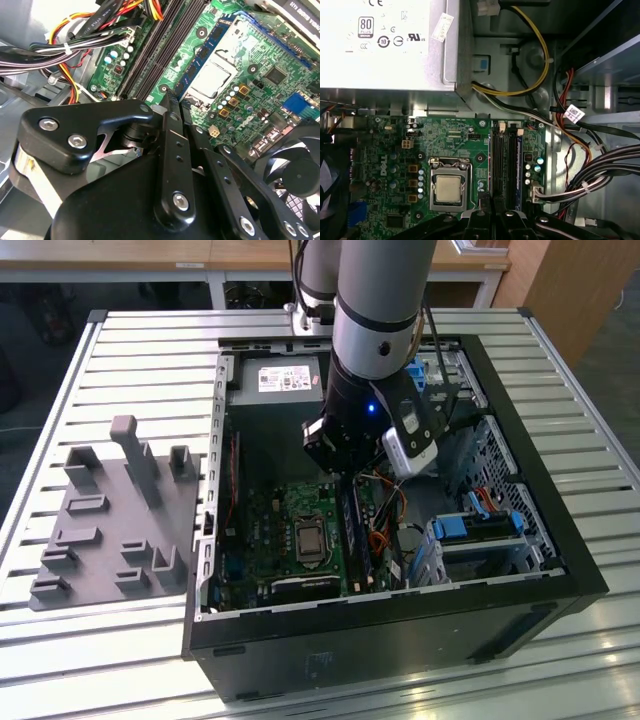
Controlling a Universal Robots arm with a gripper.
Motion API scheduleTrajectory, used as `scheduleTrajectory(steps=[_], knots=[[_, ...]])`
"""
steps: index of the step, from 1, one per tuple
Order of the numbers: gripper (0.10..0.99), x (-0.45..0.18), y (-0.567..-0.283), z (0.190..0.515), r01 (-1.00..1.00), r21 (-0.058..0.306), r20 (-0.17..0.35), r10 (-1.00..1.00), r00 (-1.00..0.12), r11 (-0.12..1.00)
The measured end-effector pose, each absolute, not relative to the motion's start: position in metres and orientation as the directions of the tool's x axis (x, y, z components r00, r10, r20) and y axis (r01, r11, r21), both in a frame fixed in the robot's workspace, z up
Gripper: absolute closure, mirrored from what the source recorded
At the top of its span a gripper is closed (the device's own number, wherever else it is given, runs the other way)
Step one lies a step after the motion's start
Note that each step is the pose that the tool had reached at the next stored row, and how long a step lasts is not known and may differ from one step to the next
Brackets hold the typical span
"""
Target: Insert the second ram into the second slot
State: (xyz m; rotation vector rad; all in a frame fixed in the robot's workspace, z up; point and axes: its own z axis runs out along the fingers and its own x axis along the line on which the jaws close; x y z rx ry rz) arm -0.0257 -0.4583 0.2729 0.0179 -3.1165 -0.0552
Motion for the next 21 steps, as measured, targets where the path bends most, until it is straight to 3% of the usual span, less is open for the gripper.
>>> scheduleTrajectory(steps=[21], knots=[[0.949, -0.0258, -0.4661, 0.2659, -0.01, 0.035, 0.033, -0.011, -0.999, 0.999]])
